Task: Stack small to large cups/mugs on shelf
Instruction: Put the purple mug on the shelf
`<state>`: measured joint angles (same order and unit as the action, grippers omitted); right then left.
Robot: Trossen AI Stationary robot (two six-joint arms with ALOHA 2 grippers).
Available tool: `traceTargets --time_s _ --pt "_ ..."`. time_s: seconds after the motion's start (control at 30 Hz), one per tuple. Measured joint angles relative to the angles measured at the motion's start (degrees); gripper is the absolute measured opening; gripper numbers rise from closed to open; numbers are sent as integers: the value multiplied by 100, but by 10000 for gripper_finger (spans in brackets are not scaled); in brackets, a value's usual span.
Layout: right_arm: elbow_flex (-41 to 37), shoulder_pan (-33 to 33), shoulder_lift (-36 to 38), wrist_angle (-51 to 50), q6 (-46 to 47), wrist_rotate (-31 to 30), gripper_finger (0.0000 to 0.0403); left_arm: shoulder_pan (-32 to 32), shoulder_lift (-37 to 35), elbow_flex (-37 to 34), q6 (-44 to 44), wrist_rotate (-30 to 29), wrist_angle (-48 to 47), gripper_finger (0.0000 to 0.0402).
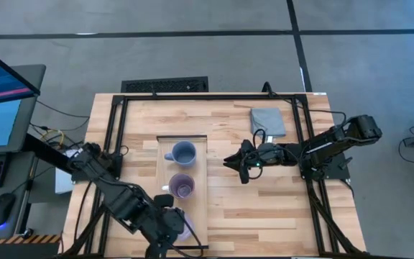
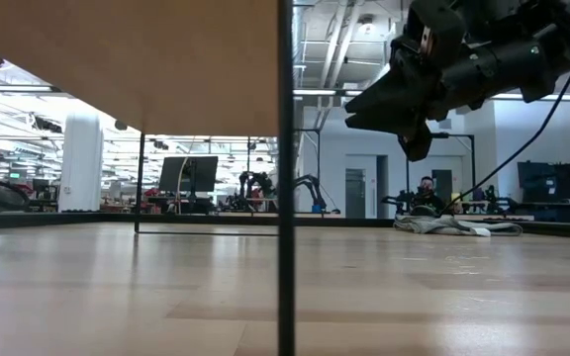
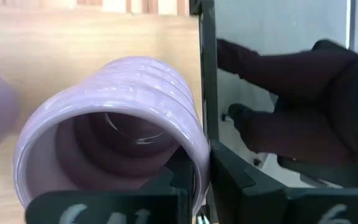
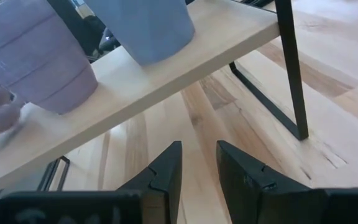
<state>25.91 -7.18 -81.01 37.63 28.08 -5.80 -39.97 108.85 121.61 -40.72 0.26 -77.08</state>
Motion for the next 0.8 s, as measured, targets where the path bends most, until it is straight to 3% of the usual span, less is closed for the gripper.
traceTargets --time_s 0.37,0.6,0.8 --pt "0 -156 0 -63 0 -7 123 60 82 58 8 213 -121 15" --pt "0 -146 0 -66 0 -23 123 88 93 58 26 306 -107 39" --pt "0 -146 0 -66 0 -22 123 86 93 58 56 338 13 20"
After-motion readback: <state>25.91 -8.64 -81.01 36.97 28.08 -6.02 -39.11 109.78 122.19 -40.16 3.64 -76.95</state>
